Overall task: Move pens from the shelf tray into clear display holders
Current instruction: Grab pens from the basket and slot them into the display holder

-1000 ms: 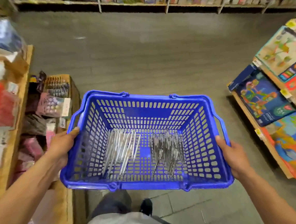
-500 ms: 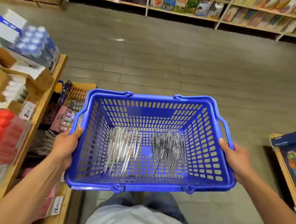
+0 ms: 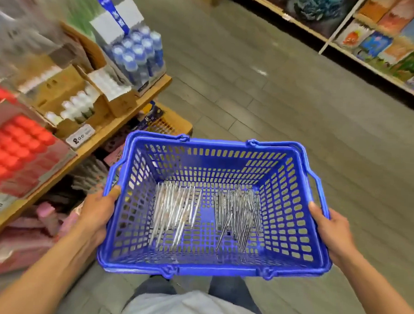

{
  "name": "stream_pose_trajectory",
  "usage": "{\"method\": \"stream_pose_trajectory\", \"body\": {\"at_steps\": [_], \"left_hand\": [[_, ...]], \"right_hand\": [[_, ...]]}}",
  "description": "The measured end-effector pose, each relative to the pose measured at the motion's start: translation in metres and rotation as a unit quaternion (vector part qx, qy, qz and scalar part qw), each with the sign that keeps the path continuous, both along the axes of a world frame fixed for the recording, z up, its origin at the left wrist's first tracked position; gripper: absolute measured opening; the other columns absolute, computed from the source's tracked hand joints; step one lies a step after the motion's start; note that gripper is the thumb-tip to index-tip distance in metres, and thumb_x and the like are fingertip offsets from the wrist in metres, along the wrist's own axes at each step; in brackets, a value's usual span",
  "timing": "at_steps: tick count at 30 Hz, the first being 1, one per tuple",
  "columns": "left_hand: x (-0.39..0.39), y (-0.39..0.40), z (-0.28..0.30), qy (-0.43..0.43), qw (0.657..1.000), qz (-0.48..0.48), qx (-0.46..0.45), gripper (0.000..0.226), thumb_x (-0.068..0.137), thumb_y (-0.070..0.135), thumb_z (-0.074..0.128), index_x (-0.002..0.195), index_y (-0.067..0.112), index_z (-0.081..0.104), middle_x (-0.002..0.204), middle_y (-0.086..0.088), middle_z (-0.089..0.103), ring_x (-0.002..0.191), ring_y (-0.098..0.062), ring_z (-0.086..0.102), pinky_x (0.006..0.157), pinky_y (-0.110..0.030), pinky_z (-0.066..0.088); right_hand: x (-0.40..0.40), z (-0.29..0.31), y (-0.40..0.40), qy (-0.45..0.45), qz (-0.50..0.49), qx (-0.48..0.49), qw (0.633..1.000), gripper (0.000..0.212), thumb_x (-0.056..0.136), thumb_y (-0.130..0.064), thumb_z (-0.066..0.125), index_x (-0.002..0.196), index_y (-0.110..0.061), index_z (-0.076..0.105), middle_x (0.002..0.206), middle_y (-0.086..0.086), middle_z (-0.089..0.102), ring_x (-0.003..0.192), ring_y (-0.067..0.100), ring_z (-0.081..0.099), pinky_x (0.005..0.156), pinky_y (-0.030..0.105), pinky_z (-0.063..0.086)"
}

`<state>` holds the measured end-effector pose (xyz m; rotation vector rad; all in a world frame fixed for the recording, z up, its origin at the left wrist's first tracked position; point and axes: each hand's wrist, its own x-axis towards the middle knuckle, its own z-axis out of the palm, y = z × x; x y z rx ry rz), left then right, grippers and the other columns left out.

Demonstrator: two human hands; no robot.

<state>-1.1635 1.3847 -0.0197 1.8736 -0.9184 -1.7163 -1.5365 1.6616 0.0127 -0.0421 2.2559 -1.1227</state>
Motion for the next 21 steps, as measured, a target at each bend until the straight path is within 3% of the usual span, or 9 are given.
{"method": "stream_pose_trajectory", "body": {"at_steps": [2, 3, 6, 8, 10, 14, 17, 21], "left_hand": [[-0.011, 0.010, -0.002, 0.000, 0.999, 0.048, 0.003, 0.019, 0.100, 0.025, 0.056, 0.096, 0.009, 0.065, 0.067, -0.013, 0.070, 0.043, -0.020, 0.063, 0.042, -0.039, 0.056], [-0.018, 0.016, -0.004, -0.002, 0.998, 0.070, -0.006, 0.018, 0.100, 0.023, 0.055, 0.102, 0.009, 0.066, 0.079, -0.018, 0.071, 0.050, -0.022, 0.066, 0.050, -0.046, 0.059], [-0.033, 0.034, -0.007, -0.018, 0.990, 0.139, -0.030, 0.024, 0.100, 0.019, 0.056, 0.116, 0.004, 0.065, 0.112, -0.031, 0.066, 0.092, -0.041, 0.067, 0.085, -0.070, 0.051], [-0.039, 0.046, -0.014, -0.034, 0.980, 0.196, -0.015, 0.029, 0.100, 0.022, 0.056, 0.118, 0.001, 0.065, 0.118, -0.032, 0.064, 0.105, -0.047, 0.063, 0.092, -0.071, 0.046], [-0.046, 0.056, -0.021, -0.038, 0.968, 0.250, 0.000, 0.022, 0.100, 0.023, 0.056, 0.108, 0.007, 0.068, 0.114, -0.028, 0.066, 0.102, -0.044, 0.064, 0.093, -0.069, 0.047], [-0.050, 0.074, -0.042, -0.054, 0.945, 0.323, 0.014, 0.021, 0.098, 0.026, 0.059, 0.085, 0.013, 0.068, 0.072, -0.008, 0.074, 0.058, -0.023, 0.068, 0.078, -0.050, 0.057], [-0.046, 0.085, -0.059, -0.067, 0.933, 0.353, 0.027, 0.023, 0.098, 0.028, 0.059, 0.085, 0.010, 0.067, 0.073, -0.012, 0.071, 0.060, -0.026, 0.066, 0.077, -0.052, 0.057], [-0.035, 0.092, -0.090, -0.094, 0.924, 0.368, 0.042, 0.027, 0.098, 0.031, 0.058, 0.086, 0.009, 0.066, 0.077, -0.014, 0.071, 0.066, -0.030, 0.066, 0.077, -0.052, 0.058]], "right_hand": [[-0.037, -0.008, -0.036, -0.008, 0.047, -0.003, 0.999, 0.032, 0.091, -0.036, 0.066, 0.095, -0.004, 0.069, 0.084, 0.021, 0.073, 0.083, 0.045, 0.070, 0.077, 0.062, 0.056], [-0.055, -0.011, -0.055, -0.011, 0.074, 0.000, 0.997, 0.031, 0.091, -0.035, 0.066, 0.097, -0.004, 0.068, 0.087, 0.022, 0.073, 0.085, 0.045, 0.070, 0.079, 0.061, 0.056], [-0.096, -0.017, -0.107, -0.016, 0.150, 0.007, 0.989, 0.033, 0.092, -0.034, 0.065, 0.097, -0.002, 0.068, 0.087, 0.022, 0.073, 0.081, 0.040, 0.071, 0.078, 0.057, 0.057], [-0.117, -0.023, -0.142, -0.013, 0.208, 0.013, 0.978, 0.034, 0.092, -0.035, 0.065, 0.095, -0.002, 0.068, 0.085, 0.021, 0.073, 0.073, 0.035, 0.071, 0.074, 0.051, 0.060], [-0.131, -0.032, -0.175, 0.003, 0.263, 0.019, 0.965, 0.034, 0.091, -0.038, 0.065, 0.090, -0.004, 0.069, 0.082, 0.018, 0.074, 0.074, 0.034, 0.072, 0.072, 0.048, 0.060], [-0.140, -0.058, -0.229, 0.046, 0.353, 0.021, 0.934, 0.032, 0.090, -0.042, 0.064, 0.084, -0.011, 0.069, 0.063, -0.003, 0.072, 0.054, 0.008, 0.068, 0.048, 0.021, 0.054], [-0.133, -0.080, -0.259, 0.040, 0.394, 0.029, 0.918, 0.032, 0.088, -0.048, 0.064, 0.083, -0.017, 0.067, 0.069, -0.002, 0.074, 0.057, 0.012, 0.070, 0.050, 0.024, 0.055], [-0.118, -0.117, -0.285, 0.035, 0.425, 0.045, 0.903, 0.036, 0.086, -0.054, 0.063, 0.087, -0.018, 0.065, 0.069, -0.005, 0.074, 0.057, 0.014, 0.071, 0.042, 0.016, 0.049]]}}
